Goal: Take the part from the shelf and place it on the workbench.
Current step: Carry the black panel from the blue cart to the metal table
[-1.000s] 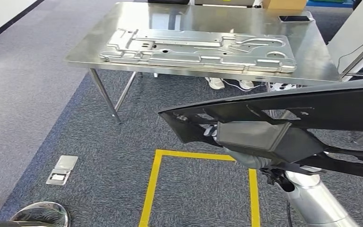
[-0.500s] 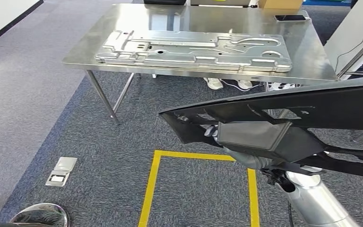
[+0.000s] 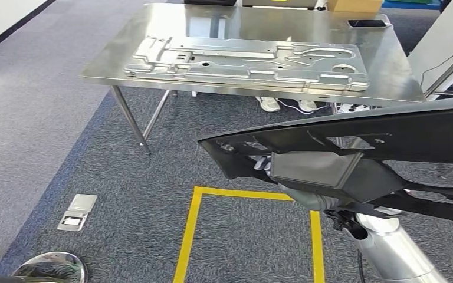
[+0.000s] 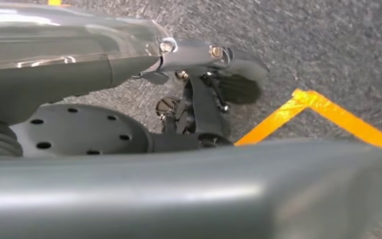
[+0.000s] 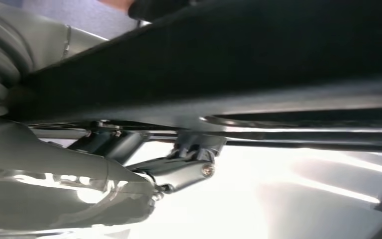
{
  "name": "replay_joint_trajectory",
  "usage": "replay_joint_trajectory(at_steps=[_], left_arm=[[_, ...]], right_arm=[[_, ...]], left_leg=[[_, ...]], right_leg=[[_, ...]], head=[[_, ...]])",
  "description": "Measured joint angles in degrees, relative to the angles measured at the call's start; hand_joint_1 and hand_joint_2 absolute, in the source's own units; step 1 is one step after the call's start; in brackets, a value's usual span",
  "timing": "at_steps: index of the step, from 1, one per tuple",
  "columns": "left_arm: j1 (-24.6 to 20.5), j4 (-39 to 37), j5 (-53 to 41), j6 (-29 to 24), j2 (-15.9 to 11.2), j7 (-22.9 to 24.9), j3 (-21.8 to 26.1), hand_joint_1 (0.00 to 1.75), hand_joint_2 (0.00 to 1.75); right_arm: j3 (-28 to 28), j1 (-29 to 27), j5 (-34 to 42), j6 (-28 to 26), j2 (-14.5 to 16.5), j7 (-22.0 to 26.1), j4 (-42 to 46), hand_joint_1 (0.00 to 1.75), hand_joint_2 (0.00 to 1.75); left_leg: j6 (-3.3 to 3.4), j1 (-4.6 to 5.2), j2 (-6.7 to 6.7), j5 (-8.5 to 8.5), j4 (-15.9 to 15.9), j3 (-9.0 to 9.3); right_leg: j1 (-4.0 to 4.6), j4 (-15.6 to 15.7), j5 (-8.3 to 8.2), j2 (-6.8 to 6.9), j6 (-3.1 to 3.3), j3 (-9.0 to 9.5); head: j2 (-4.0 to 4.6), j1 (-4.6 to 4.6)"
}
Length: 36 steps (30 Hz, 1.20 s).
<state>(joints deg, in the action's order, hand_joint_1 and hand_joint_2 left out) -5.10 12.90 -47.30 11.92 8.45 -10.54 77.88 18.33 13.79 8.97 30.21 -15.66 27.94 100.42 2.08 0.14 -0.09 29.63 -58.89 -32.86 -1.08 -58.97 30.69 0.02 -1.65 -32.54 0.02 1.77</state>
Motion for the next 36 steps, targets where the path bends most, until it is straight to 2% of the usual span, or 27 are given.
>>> replay_joint_trajectory(at_steps=[2,5,6,7,8,10,11,12,15,17,18,20,21,22,23,25,26,27,30,32,33,35,36], left_arm=[[0.01,0.00,0.01,-0.01,0.02,-0.02,0.00,0.00,1.75],[0.02,0.00,0.00,0.01,0.03,-0.01,0.00,0.00,1.75],[0.05,0.00,0.00,0.01,0.03,0.00,0.00,0.00,1.75],[0.07,0.00,0.00,0.01,0.03,0.01,0.00,0.00,1.75],[0.07,0.00,0.01,0.01,0.03,0.01,0.00,0.00,1.75],[0.04,0.00,0.01,0.01,0.05,0.01,0.00,0.00,1.75],[0.02,0.00,0.01,0.01,0.07,0.01,0.00,0.00,1.75],[0.01,0.00,0.01,0.01,0.07,0.01,0.00,0.00,1.75],[0.01,0.00,0.00,0.01,0.07,0.01,0.00,0.00,1.75],[-0.04,0.00,0.00,0.01,0.07,0.01,0.00,0.00,1.75],[-0.05,0.00,0.01,0.01,0.07,0.01,0.00,0.00,1.75],[0.01,0.00,-0.01,0.01,0.07,0.01,0.00,0.00,1.75],[0.07,0.00,-0.01,0.01,0.07,0.02,0.00,0.00,1.75],[0.12,0.00,-0.01,0.01,0.07,0.02,0.00,0.00,1.75],[0.14,0.00,0.00,0.01,0.07,0.02,0.00,0.00,1.75],[0.12,0.00,0.01,0.01,0.05,0.01,0.00,0.00,1.75],[0.10,0.00,0.01,0.01,0.03,0.01,0.00,0.00,1.75],[0.06,0.00,0.00,0.01,0.01,0.01,0.00,0.00,1.75],[0.00,-0.01,0.00,0.01,0.00,0.01,0.00,0.00,1.75],[0.01,-0.01,0.01,0.00,0.03,-0.01,0.00,0.00,1.75],[0.01,-0.01,0.01,0.00,0.05,-0.01,0.00,0.00,1.75],[-0.01,0.00,0.00,0.00,0.07,0.00,0.00,0.00,1.75],[0.01,0.00,0.00,0.01,0.07,0.01,0.00,0.00,1.75]], right_arm=[[-0.04,0.13,0.00,0.00,-0.01,0.01,0.02,1.75,1.75],[-0.03,-0.01,-0.01,0.00,-0.02,0.00,-0.05,1.75,1.75],[-0.02,-0.11,-0.01,0.00,-0.02,-0.01,-0.08,1.75,1.75],[-0.01,-0.18,-0.01,0.00,-0.02,-0.01,-0.09,1.75,1.75],[-0.01,-0.20,-0.01,0.00,-0.02,-0.01,-0.09,1.75,1.75],[-0.02,-0.12,-0.01,0.00,-0.02,-0.01,-0.09,1.75,1.75],[-0.02,-0.08,-0.01,0.00,-0.02,-0.01,-0.08,1.75,1.75],[-0.02,-0.08,-0.01,0.00,-0.02,-0.01,-0.07,1.75,1.75],[-0.03,-0.15,-0.01,0.00,-0.02,0.00,-0.04,1.75,1.75],[-0.03,-0.07,0.00,0.00,-0.02,0.01,-0.02,1.75,1.75],[-0.03,-0.04,0.00,0.00,-0.02,0.01,-0.01,1.75,1.75],[-0.01,-0.08,-0.01,0.00,-0.02,0.01,-0.02,1.75,1.75],[0.02,-0.10,-0.01,0.00,-0.02,0.00,-0.02,1.75,1.75],[0.03,-0.12,-0.01,0.00,-0.02,-0.01,-0.03,1.75,1.75],[0.04,-0.11,-0.01,0.00,-0.02,-0.01,-0.03,1.75,1.75],[0.03,-0.06,-0.01,0.00,-0.02,0.00,-0.02,1.75,1.75],[0.03,-0.04,-0.01,0.00,-0.02,0.01,-0.02,1.75,1.75],[0.03,-0.03,-0.01,0.00,-0.02,0.01,-0.01,1.75,1.75],[0.02,-0.02,0.00,0.00,-0.02,-0.01,0.01,1.75,1.75],[-0.03,0.13,0.01,0.00,-0.03,0.01,0.04,1.75,1.75],[-0.05,0.18,0.01,0.00,-0.04,0.01,0.04,1.75,1.75],[-0.03,0.09,0.00,0.00,-0.04,0.00,-0.02,1.75,1.75],[-0.02,-0.04,-0.01,0.00,-0.04,0.00,-0.05,1.75,1.75]], left_leg=[[0.35,-0.26,0.11,-0.27,0.53,0.22],[0.55,-0.29,0.23,-0.34,0.61,0.23],[0.55,-0.28,0.26,-0.34,0.60,0.23],[0.54,-0.27,0.27,-0.32,0.58,0.27],[0.52,-0.28,0.26,-0.29,0.55,0.36],[0.26,-0.19,0.23,-0.06,0.38,0.57],[0.06,-0.09,0.19,0.08,0.21,0.55],[-0.15,0.02,0.16,0.18,0.07,0.48],[-0.68,-0.01,0.12,0.36,-0.15,0.33],[-1.25,-0.15,0.12,2.04,-2.24,-0.46],[-1.58,-0.26,0.12,3.76,-5.04,-1.66],[-1.97,-0.44,0.12,7.31,-12.77,-5.14],[-2.04,-0.48,0.12,8.10,-15.59,-6.47],[-2.01,-0.48,0.12,7.75,-16.41,-6.93],[-1.87,-0.46,0.12,6.27,-14.84,-6.30],[-1.21,-0.30,0.07,2.07,-7.33,-2.96],[-0.84,-0.14,0.03,0.57,-3.88,-1.44],[-0.53,0.04,-0.01,-0.08,-1.69,-0.52],[-0.03,0.14,-0.02,0.01,-0.24,-0.16],[0.36,-0.13,0.08,-0.25,0.36,0.08],[0.53,-0.27,0.15,-0.38,0.62,0.19],[0.69,-0.19,0.23,-0.40,0.64,0.18],[0.71,-0.17,0.26,-0.39,0.63,0.17]], right_leg=[[-0.02,-2.32,1.90,-0.01,-0.49,-0.83],[-0.07,-12.55,7.02,-0.04,-0.83,-5.40],[-0.08,-14.96,7.53,-0.03,-0.93,-6.52],[-0.09,-15.29,6.87,-0.02,-1.00,-6.67],[-0.12,-13.24,5.16,0.00,-1.04,-5.72],[-0.08,-5.59,1.17,0.04,-0.99,-2.16],[-0.04,-2.49,0.10,0.03,-0.80,-0.75],[0.02,-0.70,-0.28,-0.01,-0.59,0.01],[0.07,-0.06,-0.13,-0.14,0.31,0.13],[-0.14,0.02,-0.23,-0.01,1.03,0.15],[-0.21,0.04,-0.26,0.09,1.29,0.14],[-0.19,0.04,-0.23,0.22,1.51,0.11],[-0.17,0.03,-0.22,0.25,1.52,0.11],[-0.15,0.03,-0.20,0.23,1.53,0.15],[-0.11,0.03,-0.17,0.18,1.52,0.23],[-0.05,0.03,-0.04,0.08,1.44,0.44],[0.02,0.01,0.03,0.02,1.32,0.46],[0.05,-0.02,0.07,0.00,1.14,0.38],[0.03,0.01,0.10,-0.01,0.24,0.16],[0.04,-1.32,1.36,-0.02,-0.27,-0.27],[0.03,-3.61,2.90,-0.03,-0.43,-1.22],[0.03,-10.76,6.53,-0.04,-0.65,-4.45],[0.02,-14.00,7.64,-0.04,-0.77,-5.95]], head=[[0.01,-0.01],[0.01,-0.02],[0.01,-0.02],[0.00,-0.02],[0.00,-0.02],[0.00,-0.02],[0.01,-0.02],[0.01,-0.01],[0.01,-0.01],[0.01,-0.01],[0.01,0.00],[0.01,0.00],[0.01,0.00],[0.01,0.00],[0.01,0.00],[0.01,-0.01],[0.01,-0.01],[0.01,-0.01],[0.01,-0.02],[0.01,-0.03],[0.01,-0.04],[0.01,-0.04],[0.01,-0.04]])
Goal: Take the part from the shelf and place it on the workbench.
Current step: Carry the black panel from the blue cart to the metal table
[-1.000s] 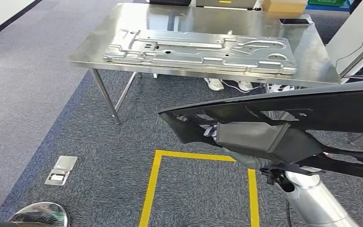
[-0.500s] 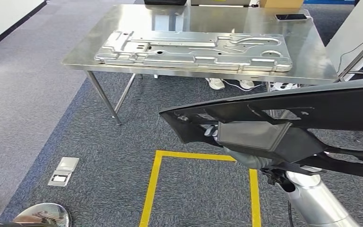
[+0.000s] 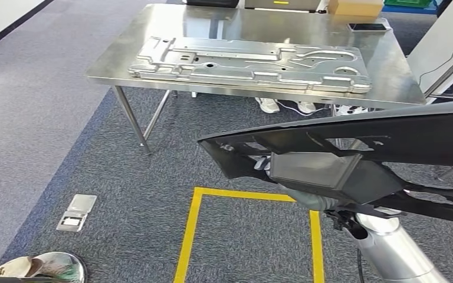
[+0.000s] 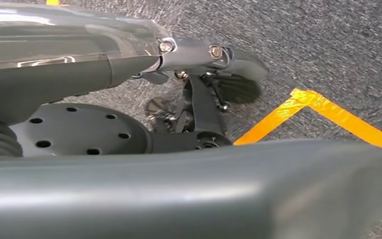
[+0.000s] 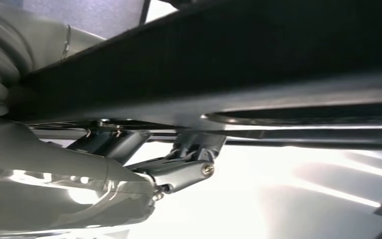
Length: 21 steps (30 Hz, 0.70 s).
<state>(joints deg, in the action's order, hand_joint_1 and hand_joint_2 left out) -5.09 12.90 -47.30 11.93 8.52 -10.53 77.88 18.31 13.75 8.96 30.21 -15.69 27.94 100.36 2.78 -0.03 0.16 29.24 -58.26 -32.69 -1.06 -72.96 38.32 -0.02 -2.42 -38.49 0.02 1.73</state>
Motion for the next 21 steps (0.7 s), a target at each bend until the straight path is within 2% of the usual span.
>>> replay_joint_trajectory(at_steps=[1,2,4,5,6,7,9,11,13,15,16,17,18,20,21], left_arm=[[0.02,0.00,0.00,0.00,0.00,0.01,0.00,0.00,1.75],[0.03,0.00,0.01,0.00,0.00,0.01,0.00,0.00,1.75],[0.01,0.00,0.01,0.01,0.01,-0.01,0.00,0.00,1.75],[-0.01,0.00,0.01,0.01,0.01,-0.01,0.00,0.00,1.75],[-0.03,0.00,0.01,0.01,0.01,-0.01,0.00,0.00,1.75],[-0.03,0.00,0.01,0.01,0.01,-0.01,0.00,0.00,1.75],[-0.02,0.00,0.01,0.01,0.00,0.00,0.00,0.00,1.75],[-0.05,0.00,0.01,0.01,0.00,0.00,0.00,0.00,1.75],[-0.07,0.00,0.00,0.01,0.00,-0.01,0.00,0.00,1.75],[0.02,0.00,0.00,0.01,0.00,0.00,0.00,0.00,1.75],[0.07,0.00,0.00,0.01,0.00,0.00,0.00,0.00,1.75],[0.11,0.00,0.01,0.01,0.00,0.00,0.00,0.00,1.75],[0.12,0.00,0.01,0.01,0.00,-0.01,0.00,0.00,1.75],[0.09,0.00,0.01,0.01,-0.03,-0.01,0.00,0.00,1.75],[0.07,0.00,0.01,0.01,-0.05,-0.01,0.00,0.00,1.75]], right_arm=[[0.01,-0.10,0.00,0.00,0.00,-0.01,-0.02,1.75,1.75],[0.01,-0.15,0.00,0.00,0.00,0.00,-0.03,1.75,1.75],[0.01,-0.11,0.00,0.00,0.00,0.01,-0.02,1.75,1.75],[0.01,-0.07,0.00,0.00,0.00,0.01,-0.02,1.75,1.75],[0.01,-0.05,0.00,0.00,0.00,0.00,-0.01,1.75,1.75],[0.00,-0.07,0.00,0.00,0.00,-0.01,-0.01,1.75,1.75],[-0.01,-0.12,0.00,0.00,0.00,-0.01,0.01,1.75,1.75],[-0.01,-0.05,0.01,0.00,0.00,0.00,0.03,1.75,1.75],[0.01,0.03,0.01,0.00,0.01,0.01,0.04,1.75,1.75],[0.03,-0.01,0.00,0.00,0.02,0.01,0.02,1.75,1.75],[0.05,-0.03,0.00,0.00,0.02,0.01,0.01,1.75,1.75],[0.05,-0.04,0.00,0.00,0.02,0.01,0.01,1.75,1.75],[0.06,-0.03,0.00,0.00,0.02,0.01,0.02,1.75,1.75],[0.06,0.01,0.00,0.00,0.02,0.01,0.03,1.75,1.75],[0.07,0.03,0.00,0.00,0.02,0.01,0.03,1.75,1.75]], left_leg=[[0.01,0.01,0.02,0.01,-0.02,0.01],[0.00,0.01,0.01,0.03,-0.04,0.07],[-0.18,-0.01,-0.02,0.19,-0.15,0.29],[-0.37,0.10,-0.07,0.33,-0.32,0.31],[-0.60,0.20,-0.10,0.44,-0.48,0.24],[-0.81,0.30,-0.13,0.51,-0.62,0.13],[-1.12,0.32,-0.16,0.51,-0.74,-0.01],[-1.61,0.21,-0.17,1.51,-1.81,-0.35],[-2.26,-0.03,-0.18,4.64,-6.86,-2.46],[-2.67,-0.30,-0.18,7.84,-14.20,-5.75],[-2.75,-0.34,-0.18,8.21,-16.23,-6.72],[-2.72,-0.35,-0.18,7.47,-16.20,-6.76],[-2.57,-0.34,-0.18,5.70,-13.87,-5.76],[-1.94,-0.17,-0.22,1.63,-6.40,-2.42],[-1.60,-0.01,-0.25,0.47,-3.51,-1.17]], right_leg=[[-0.01,-1.51,0.01,0.01,-0.09,-0.71],[-0.05,-0.75,-1.13,0.02,-0.16,-0.35],[-0.15,6.29,-5.28,0.08,-0.20,2.91],[-0.12,10.02,-6.81,0.10,-0.15,4.65],[-0.09,12.58,-7.62,0.07,0.03,5.77],[-0.01,13.77,-7.73,0.01,0.25,6.25],[0.04,13.94,-7.59,-0.14,0.87,6.21],[-0.14,14.05,-7.71,-0.05,1.57,6.24],[-0.31,14.12,-7.76,0.14,2.13,6.26],[-0.26,14.11,-7.73,0.26,2.33,6.25],[-0.24,14.10,-7.71,0.27,2.34,6.27],[-0.22,14.10,-7.69,0.24,2.34,6.32],[-0.19,14.10,-7.64,0.19,2.30,6.43],[-0.10,14.09,-7.48,0.08,2.13,6.64],[-0.06,14.06,-7.42,0.03,1.96,6.62]], head=[[0.00,0.00],[0.00,0.00],[-0.01,0.00],[-0.01,-0.01],[-0.01,0.00],[0.00,0.00],[0.00,0.02],[0.00,0.04],[0.00,0.06],[0.00,0.05],[0.00,0.05],[0.00,0.05],[0.00,0.06],[0.00,0.05],[0.00,0.05]])
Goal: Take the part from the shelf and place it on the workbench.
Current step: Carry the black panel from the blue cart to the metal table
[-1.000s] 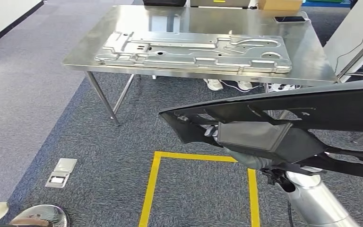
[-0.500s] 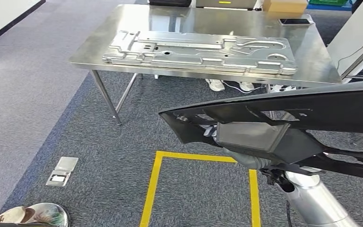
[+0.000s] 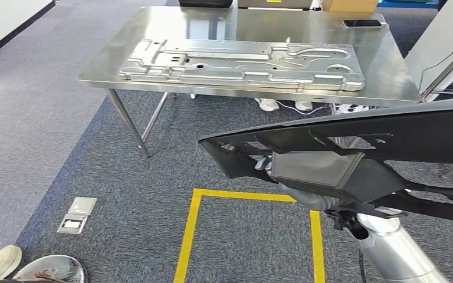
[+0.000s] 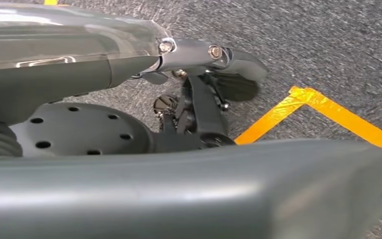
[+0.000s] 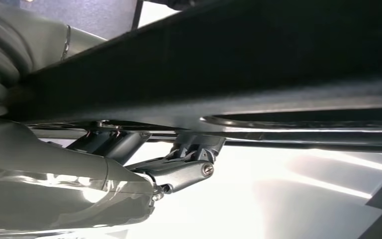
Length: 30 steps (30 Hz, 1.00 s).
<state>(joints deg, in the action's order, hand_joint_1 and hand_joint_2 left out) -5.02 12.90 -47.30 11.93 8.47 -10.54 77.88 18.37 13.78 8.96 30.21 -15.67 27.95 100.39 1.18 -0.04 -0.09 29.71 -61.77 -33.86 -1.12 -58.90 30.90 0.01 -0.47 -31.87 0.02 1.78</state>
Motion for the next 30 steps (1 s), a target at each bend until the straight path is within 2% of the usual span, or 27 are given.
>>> replay_joint_trajectory(at_steps=[1,3,5,7,9,10,11,12,14,15,16,17,19,21,22,24,25,26,27,28,30], left_arm=[[-0.02,0.00,-0.01,0.00,-0.02,0.00,-0.01,0.00,1.75],[-0.05,0.00,-0.01,0.00,-0.04,0.00,-0.01,0.00,1.75],[-0.04,0.00,0.00,0.00,-0.03,0.00,0.00,0.00,1.75],[-0.06,0.00,0.00,0.00,-0.02,-0.01,0.00,0.00,1.75],[-0.05,0.00,0.00,0.00,0.00,-0.01,0.00,0.00,1.75],[-0.02,0.00,0.00,0.00,0.01,0.00,0.00,0.00,1.75],[0.00,0.00,0.00,0.00,0.01,0.01,0.00,0.00,1.75],[0.00,0.00,0.00,0.00,0.01,0.01,0.00,0.00,1.75],[-0.03,0.00,0.00,0.00,0.02,0.01,0.00,0.00,1.75],[-0.05,0.00,0.00,0.00,0.03,0.01,0.00,0.00,1.75],[-0.06,0.00,0.00,0.00,0.03,0.01,0.00,0.00,1.75],[-0.05,0.00,0.00,0.00,0.03,0.01,0.00,0.00,1.75],[-0.04,0.00,-0.01,0.00,0.03,0.01,0.00,0.00,1.75],[-0.09,0.00,-0.01,0.00,0.03,0.01,0.00,0.00,1.75],[-0.12,0.00,0.00,0.00,0.03,0.00,0.00,0.00,1.75],[-0.07,0.00,-0.01,0.00,0.03,0.01,0.00,0.00,1.75],[-0.01,0.00,-0.01,0.00,0.03,0.01,0.00,0.00,1.75],[0.04,0.00,-0.01,0.00,0.03,0.01,0.00,0.00,1.75],[0.07,0.00,-0.01,0.00,0.03,0.01,0.00,0.00,1.75],[0.07,0.00,0.00,0.00,0.03,0.01,0.00,0.00,1.75],[0.03,0.00,-0.01,0.00,0.01,0.01,0.00,0.00,1.75]], right_arm=[[0.01,0.00,0.00,0.00,0.00,-0.01,0.00,1.75,1.75],[-0.01,0.02,0.01,0.00,0.00,-0.02,0.00,1.75,1.75],[-0.05,0.10,0.02,0.00,-0.01,-0.01,0.03,1.75,1.75],[-0.09,0.17,0.02,0.00,-0.02,-0.01,0.03,1.75,1.75],[-0.07,0.04,0.01,0.00,-0.02,-0.01,-0.03,1.75,1.75],[-0.06,-0.08,0.00,0.00,-0.02,-0.02,-0.05,1.75,1.75],[-0.05,-0.15,0.00,0.00,-0.02,-0.02,-0.07,1.75,1.75],[-0.05,-0.18,0.00,0.00,-0.02,-0.02,-0.07,1.75,1.75],[-0.05,-0.12,0.00,0.00,-0.02,-0.01,-0.07,1.75,1.75],[-0.05,-0.08,0.00,0.00,-0.01,0.00,-0.06,1.75,1.75],[-0.06,-0.09,0.00,0.00,-0.01,0.00,-0.05,1.75,1.75],[-0.07,-0.13,0.00,0.00,-0.01,0.00,-0.04,1.75,1.75],[-0.08,-0.18,0.00,0.00,-0.01,-0.01,-0.02,1.75,1.75],[-0.08,-0.08,0.01,0.00,-0.01,-0.01,0.00,1.75,1.75],[-0.07,-0.05,0.01,0.00,0.00,-0.01,0.01,1.75,1.75],[-0.05,-0.08,0.01,0.00,0.00,-0.01,0.01,1.75,1.75],[-0.03,-0.10,0.01,0.00,0.00,-0.01,0.00,1.75,1.75],[-0.02,-0.12,0.00,0.00,0.00,0.00,-0.01,1.75,1.75],[-0.02,-0.12,0.00,0.00,0.00,0.00,-0.01,1.75,1.75],[-0.01,-0.10,0.00,0.00,0.00,0.00,0.00,1.75,1.75],[-0.01,-0.05,0.01,0.00,0.00,0.01,0.01,1.75,1.75]], left_leg=[[0.30,0.17,-0.03,-0.36,1.57,0.63],[0.72,0.36,-0.06,-0.07,2.32,0.74],[1.12,0.11,0.05,-0.14,2.86,0.92],[1.40,-0.14,0.18,-0.35,3.30,1.10],[1.48,-0.10,0.22,-0.35,3.30,1.07],[1.49,-0.08,0.25,-0.35,3.28,1.08],[1.48,-0.08,0.26,-0.34,3.25,1.11],[1.46,-0.09,0.26,-0.31,3.23,1.20],[1.23,-0.05,0.23,-0.13,3.09,1.39],[1.03,0.06,0.19,0.00,2.90,1.35],[0.82,0.18,0.16,0.09,2.74,1.25],[0.63,0.26,0.15,0.12,2.64,1.13],[0.27,0.19,0.13,0.21,2.54,1.04],[-0.27,0.06,0.12,1.60,0.92,0.47],[-0.58,-0.04,0.12,3.18,-1.51,-0.54],[-1.00,-0.22,0.12,6.85,-9.16,-3.92],[-1.11,-0.28,0.12,7.95,-12.45,-5.44],[-1.13,-0.30,0.12,8.01,-13.99,-6.20],[-1.05,-0.30,0.12,6.89,-13.14,-5.90],[-0.88,-0.28,0.12,4.94,-10.22,-4.65],[-0.24,-0.09,0.04,0.96,-2.29,-1.20]], right_leg=[[0.01,-0.03,0.02,-0.02,-0.22,-0.11],[0.01,-0.01,-0.04,-0.02,-0.85,-0.33],[-0.02,-0.67,0.70,0.00,-1.44,-0.49],[-0.05,-4.94,3.57,-0.03,-1.82,-2.24],[-0.04,-12.39,7.01,-0.04,-2.08,-5.66],[-0.05,-15.04,7.67,-0.03,-2.19,-6.92],[-0.06,-15.71,7.18,-0.02,-2.27,-7.25],[-0.09,-14.00,5.58,-0.01,-2.33,-6.49],[-0.11,-6.48,1.46,0.05,-2.31,-3.01],[-0.09,-3.07,0.23,0.03,-2.15,-1.53],[-0.05,-1.06,-0.27,0.01,-1.91,-0.71],[0.05,-0.43,-0.10,-0.06,-1.60,-0.51],[0.07,-0.26,-0.19,-0.11,-0.90,-0.57],[-0.12,-0.18,-0.31,0.00,-0.21,-0.54],[-0.22,-0.15,-0.35,0.10,0.04,-0.54],[-0.19,-0.16,-0.31,0.23,0.29,-0.57],[-0.17,-0.17,-0.30,0.27,0.31,-0.57],[-0.16,-0.17,-0.28,0.26,0.32,-0.54],[-0.14,-0.17,-0.25,0.22,0.31,-0.48],[-0.13,-0.17,-0.21,0.16,0.28,-0.37],[-0.06,-0.20,-0.04,0.05,0.08,-0.23]], head=[[0.00,-0.01],[0.00,-0.01],[0.00,-0.02],[0.00,-0.03],[0.00,-0.03],[0.00,-0.03],[0.00,-0.03],[0.00,-0.04],[0.00,-0.04],[0.00,-0.04],[0.00,-0.03],[0.00,-0.02],[0.00,-0.01],[0.00,-0.01],[0.00,-0.01],[0.00,-0.01],[0.00,-0.01],[0.00,-0.01],[0.00,-0.01],[0.00,-0.01],[0.00,-0.01]])
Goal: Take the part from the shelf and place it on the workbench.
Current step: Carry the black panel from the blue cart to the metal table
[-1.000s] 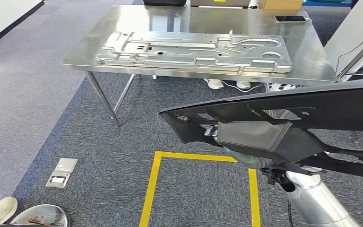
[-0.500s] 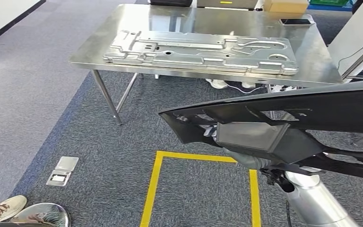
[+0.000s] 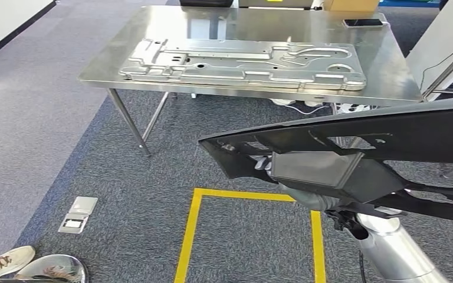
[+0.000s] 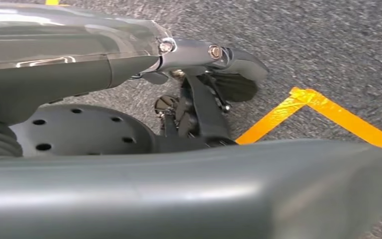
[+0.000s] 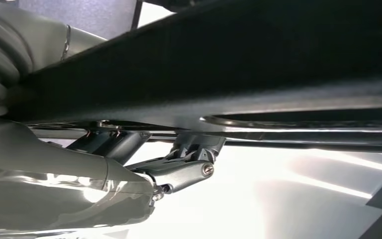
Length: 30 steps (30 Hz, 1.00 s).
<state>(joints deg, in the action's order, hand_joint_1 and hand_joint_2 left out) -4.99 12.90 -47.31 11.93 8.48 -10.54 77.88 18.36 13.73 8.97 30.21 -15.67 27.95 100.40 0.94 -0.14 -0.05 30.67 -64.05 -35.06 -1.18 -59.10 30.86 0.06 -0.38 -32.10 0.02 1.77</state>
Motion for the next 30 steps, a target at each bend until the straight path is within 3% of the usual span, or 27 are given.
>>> replay_joint_trajectory(at_steps=[2,4,6,8,10,11,12,14,16,17,20,22,25,26,27,28,30], left_arm=[[-0.05,0.00,0.00,0.00,-0.02,0.00,0.00,0.00,1.75],[-0.05,0.00,0.00,-0.01,-0.02,0.00,0.00,0.00,1.75],[-0.05,0.00,0.01,-0.01,-0.02,-0.01,0.00,0.00,1.75],[-0.10,0.00,0.01,0.00,-0.02,-0.02,0.00,0.00,1.75],[-0.09,0.00,0.00,0.00,-0.01,-0.01,0.00,0.00,1.75],[-0.06,0.00,0.00,0.00,0.00,0.00,0.00,0.00,1.75],[-0.05,0.00,0.00,0.00,0.00,0.00,0.00,0.00,1.75],[-0.07,0.00,0.01,0.00,0.02,0.00,0.00,0.00,1.75],[-0.12,0.00,0.01,0.00,0.04,0.00,0.00,0.00,1.75],[-0.13,0.00,0.01,0.00,0.04,0.00,0.00,0.00,1.75],[-0.09,0.00,0.01,0.00,0.04,0.00,0.00,0.00,1.75],[-0.15,0.00,0.01,0.00,0.04,0.00,0.00,0.00,1.75],[-0.12,0.00,-0.01,0.00,0.04,0.00,0.00,0.00,1.75],[-0.06,0.00,-0.01,0.00,0.04,0.00,0.00,0.00,1.75],[-0.01,0.00,0.00,0.00,0.04,0.01,0.00,0.00,1.75],[0.01,0.00,0.00,0.00,0.04,0.01,0.00,0.00,1.75],[0.00,0.00,0.00,0.00,0.04,0.01,0.00,0.00,1.75]], right_arm=[[0.00,-0.01,0.00,0.00,0.00,-0.01,-0.01,1.75,1.75],[-0.01,0.01,0.00,0.00,0.00,-0.02,0.01,1.75,1.75],[-0.04,0.14,0.01,0.00,0.00,-0.01,0.03,1.75,1.75],[-0.07,0.22,0.00,0.00,0.00,-0.02,0.02,1.75,1.75],[-0.05,0.08,-0.01,0.00,0.00,-0.02,-0.03,1.75,1.75],[-0.05,-0.02,-0.01,0.00,0.00,-0.02,-0.07,1.75,1.75],[-0.04,-0.08,-0.01,0.00,0.00,-0.02,-0.09,1.75,1.75],[-0.04,-0.03,-0.01,0.00,0.00,-0.02,-0.11,1.75,1.75],[-0.04,0.11,-0.01,0.00,0.00,-0.02,-0.10,1.75,1.75],[-0.04,0.11,-0.01,0.00,0.00,-0.02,-0.10,1.75,1.75],[-0.06,0.03,-0.01,0.00,0.00,-0.02,-0.06,1.75,1.75],[-0.06,0.13,-0.01,0.00,0.00,-0.02,-0.03,1.75,1.75],[-0.02,0.14,-0.01,0.00,0.00,-0.02,-0.02,1.75,1.75],[0.00,0.12,-0.01,0.00,0.00,-0.02,-0.02,1.75,1.75],[0.01,0.10,-0.01,0.00,0.00,-0.02,-0.02,1.75,1.75],[0.02,0.11,-0.01,0.00,0.00,-0.02,-0.02,1.75,1.75],[0.02,0.16,-0.01,0.00,0.01,-0.01,-0.01,1.75,1.75]], left_leg=[[0.58,0.30,-0.10,-1.21,4.15,1.72],[0.90,0.42,-0.12,-0.95,4.64,1.81],[1.31,0.20,-0.04,-1.13,5.13,1.99],[1.67,0.02,0.08,-1.33,5.46,2.13],[1.78,0.07,0.14,-1.32,5.44,2.10],[1.79,0.09,0.16,-1.31,5.42,2.11],[1.78,0.09,0.17,-1.30,5.40,2.14],[1.64,0.06,0.14,-1.19,5.30,2.30],[1.26,0.26,0.08,-0.98,5.02,2.21],[1.05,0.37,0.06,-0.92,4.88,2.06],[0.47,0.31,0.04,-0.81,4.69,1.88],[-0.10,0.15,0.04,0.88,2.59,1.13],[-0.83,-0.18,0.04,6.05,-7.68,-3.42],[-0.91,-0.22,0.04,6.78,-10.42,-4.70],[-0.90,-0.23,0.04,6.42,-11.21,-5.12],[-0.78,-0.22,0.04,4.92,-9.63,-4.46],[-0.18,-0.09,0.00,0.81,-2.18,-1.06]], right_leg=[[0.05,-0.05,0.07,-0.07,-0.43,-0.19],[0.02,0.04,0.00,-0.09,-1.07,-0.32],[-0.02,-0.87,0.96,-0.09,-1.63,-0.56],[-0.04,-5.73,4.06,-0.10,-1.87,-2.60],[-0.03,-13.17,7.31,-0.10,-2.03,-6.03],[-0.03,-15.40,7.68,-0.09,-2.12,-7.09],[-0.06,-15.59,6.93,-0.08,-2.19,-7.20],[-0.15,-9.36,2.73,-0.04,-2.26,-4.38],[-0.11,-2.34,-0.05,-0.02,-2.07,-1.28],[-0.05,-0.68,-0.35,-0.06,-1.86,-0.65],[0.02,-0.13,-0.20,-0.20,-0.98,-0.61],[-0.18,-0.02,-0.31,-0.07,-0.30,-0.54],[-0.23,-0.01,-0.31,0.15,0.14,-0.56],[-0.20,-0.02,-0.30,0.17,0.15,-0.55],[-0.18,-0.02,-0.27,0.16,0.16,-0.50],[-0.16,-0.02,-0.23,0.12,0.16,-0.40],[-0.10,-0.02,-0.08,0.03,0.06,-0.14]], head=[[0.00,-0.01],[0.00,-0.02],[0.00,-0.02],[0.00,-0.02],[0.00,-0.02],[0.00,-0.02],[0.00,-0.02],[0.00,-0.03],[0.00,-0.03],[0.00,-0.03],[0.00,-0.02],[0.00,-0.01],[0.00,0.00],[0.00,0.00],[0.00,0.00],[0.00,0.00],[0.00,0.00]])
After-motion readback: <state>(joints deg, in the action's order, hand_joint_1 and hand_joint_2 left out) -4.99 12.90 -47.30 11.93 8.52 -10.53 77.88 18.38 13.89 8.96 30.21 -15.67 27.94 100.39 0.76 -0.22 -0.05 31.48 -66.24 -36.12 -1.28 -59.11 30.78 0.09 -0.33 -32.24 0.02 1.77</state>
